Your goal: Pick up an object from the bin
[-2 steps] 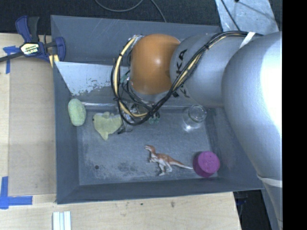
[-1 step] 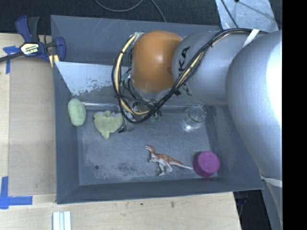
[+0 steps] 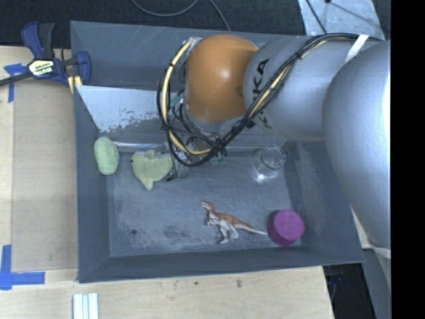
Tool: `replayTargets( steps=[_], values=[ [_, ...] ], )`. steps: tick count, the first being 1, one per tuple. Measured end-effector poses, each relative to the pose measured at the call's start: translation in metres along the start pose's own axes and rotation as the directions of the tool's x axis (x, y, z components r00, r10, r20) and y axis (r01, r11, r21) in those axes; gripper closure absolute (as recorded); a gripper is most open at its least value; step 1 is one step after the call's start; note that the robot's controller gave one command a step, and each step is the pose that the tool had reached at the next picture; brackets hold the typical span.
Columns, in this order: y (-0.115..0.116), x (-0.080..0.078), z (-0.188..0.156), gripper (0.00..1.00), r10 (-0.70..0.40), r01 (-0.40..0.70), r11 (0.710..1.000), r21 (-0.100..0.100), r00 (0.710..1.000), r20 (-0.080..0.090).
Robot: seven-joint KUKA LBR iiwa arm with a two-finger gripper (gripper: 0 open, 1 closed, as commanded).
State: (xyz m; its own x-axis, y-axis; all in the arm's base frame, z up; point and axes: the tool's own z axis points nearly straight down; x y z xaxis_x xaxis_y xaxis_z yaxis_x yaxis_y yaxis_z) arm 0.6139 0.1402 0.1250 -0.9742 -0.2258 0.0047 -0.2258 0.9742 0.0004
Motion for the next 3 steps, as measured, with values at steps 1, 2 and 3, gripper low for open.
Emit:
replayTargets(
  steps=[1,2,3],
  values=[
    [0.000,-0.001,-0.023,1.00,0.001,-0.001,1.000,0.000,1.000,0.007],
    [0.000,-0.003,-0.033,1.00,0.001,-0.001,1.000,0.001,1.000,0.015],
    [0.000,-0.002,-0.039,1.00,0.001,-0.001,1.000,0.000,1.000,0.010]
  ],
)
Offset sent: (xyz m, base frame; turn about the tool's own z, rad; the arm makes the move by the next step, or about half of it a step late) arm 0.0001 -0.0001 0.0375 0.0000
